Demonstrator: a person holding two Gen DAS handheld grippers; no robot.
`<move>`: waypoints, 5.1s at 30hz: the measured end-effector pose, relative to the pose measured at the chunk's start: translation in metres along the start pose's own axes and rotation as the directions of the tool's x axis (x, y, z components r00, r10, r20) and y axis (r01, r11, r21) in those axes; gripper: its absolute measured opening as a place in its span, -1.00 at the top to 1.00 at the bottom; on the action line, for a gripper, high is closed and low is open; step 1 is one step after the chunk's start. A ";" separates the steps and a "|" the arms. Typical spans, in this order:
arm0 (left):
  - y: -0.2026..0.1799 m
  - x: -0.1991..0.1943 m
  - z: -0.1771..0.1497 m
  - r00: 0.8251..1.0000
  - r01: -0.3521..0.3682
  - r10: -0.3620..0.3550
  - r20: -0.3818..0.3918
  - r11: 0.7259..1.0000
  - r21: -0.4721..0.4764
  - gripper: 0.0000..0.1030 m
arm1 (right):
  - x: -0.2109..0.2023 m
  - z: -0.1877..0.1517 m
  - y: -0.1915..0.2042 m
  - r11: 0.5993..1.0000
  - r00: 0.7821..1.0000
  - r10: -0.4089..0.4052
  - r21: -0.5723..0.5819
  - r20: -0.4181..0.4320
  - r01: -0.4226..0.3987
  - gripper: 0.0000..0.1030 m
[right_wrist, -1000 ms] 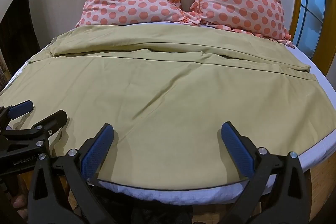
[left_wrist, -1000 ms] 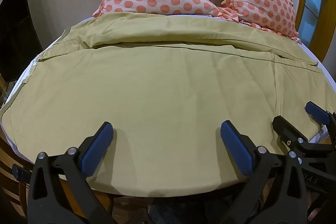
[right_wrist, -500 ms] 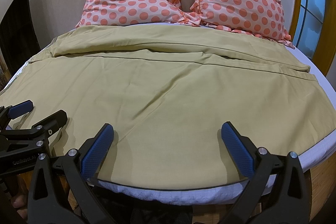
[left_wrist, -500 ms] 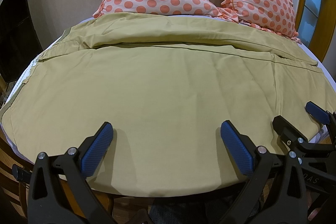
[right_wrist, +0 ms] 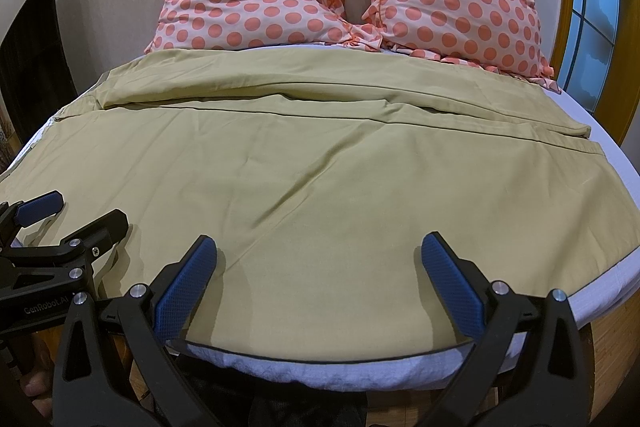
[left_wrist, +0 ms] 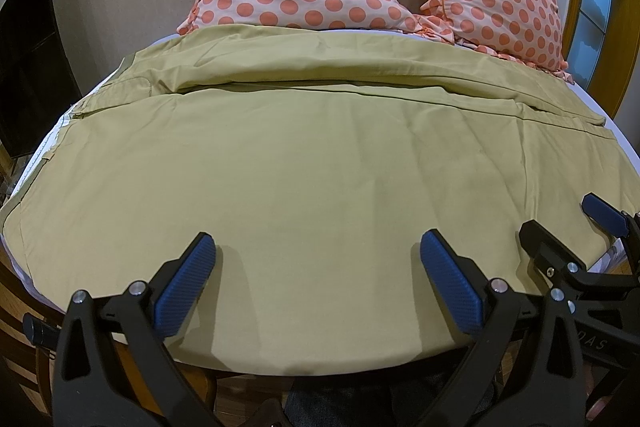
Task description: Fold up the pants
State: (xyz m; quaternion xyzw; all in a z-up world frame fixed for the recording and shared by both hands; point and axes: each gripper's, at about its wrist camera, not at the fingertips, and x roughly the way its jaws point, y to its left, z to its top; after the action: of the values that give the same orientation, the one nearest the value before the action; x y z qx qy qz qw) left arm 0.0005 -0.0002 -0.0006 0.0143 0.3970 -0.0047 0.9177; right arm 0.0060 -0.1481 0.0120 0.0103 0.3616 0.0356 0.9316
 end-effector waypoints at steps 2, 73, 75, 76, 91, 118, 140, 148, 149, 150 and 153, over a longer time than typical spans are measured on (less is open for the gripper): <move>0.000 0.000 0.000 1.000 0.000 0.000 0.000 1.000 0.000 -0.97 | 0.000 0.000 0.000 1.000 1.000 0.000 0.000 0.001 0.000 -0.97; 0.046 -0.010 0.077 0.981 0.037 -0.039 0.192 0.999 0.013 -0.97 | 0.208 0.236 -0.334 0.644 0.886 -0.286 0.612 -0.364 0.459 -0.20; 0.050 -0.005 0.082 0.980 0.019 -0.021 0.196 1.000 0.012 -0.97 | 0.231 0.238 -0.348 0.611 0.870 -0.298 0.622 -0.393 0.490 -0.22; 0.053 -0.003 0.085 0.980 0.019 -0.020 0.199 1.000 0.004 -0.97 | 0.232 0.240 -0.350 0.606 0.858 -0.342 0.608 -0.383 0.513 -0.21; 0.110 -0.008 0.120 0.934 0.282 -0.245 0.260 0.952 -0.116 -0.97 | 0.153 0.166 -0.376 0.708 0.984 -0.156 0.704 0.086 0.051 0.92; 0.154 0.068 0.165 0.933 0.356 -0.347 0.100 0.838 -0.413 0.84 | -0.039 0.004 -0.349 0.634 0.901 -0.019 0.702 0.433 -0.324 0.92; 0.246 -0.002 0.042 0.932 0.358 -0.296 0.207 0.681 -0.639 -0.44 | -0.053 -0.041 -0.352 0.622 0.933 -0.100 0.753 0.347 -0.213 0.92; 0.276 0.039 0.060 0.954 0.282 -0.261 0.148 0.610 -0.741 -0.19 | -0.046 -0.035 -0.355 0.624 0.935 -0.096 0.752 0.342 -0.211 0.92; 0.279 0.041 0.063 0.955 0.279 -0.255 0.149 0.612 -0.740 0.10 | -0.044 -0.034 -0.356 0.624 0.935 -0.093 0.752 0.341 -0.212 0.92; 0.282 0.042 0.064 0.958 0.272 -0.249 0.145 0.618 -0.737 0.85 | -0.043 -0.032 -0.357 0.623 0.935 -0.090 0.752 0.342 -0.215 0.92; 0.277 0.019 0.063 0.952 0.300 -0.251 0.175 0.659 -0.690 0.91 | -0.045 -0.031 -0.358 0.617 0.930 -0.082 0.751 0.358 -0.235 0.92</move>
State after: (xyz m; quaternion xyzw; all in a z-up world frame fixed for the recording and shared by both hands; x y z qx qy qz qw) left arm 0.0651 0.2744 0.0351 -0.3997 0.3359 0.0089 0.8528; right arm -0.0266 -0.5082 0.0033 0.4371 0.1640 -0.0876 0.8800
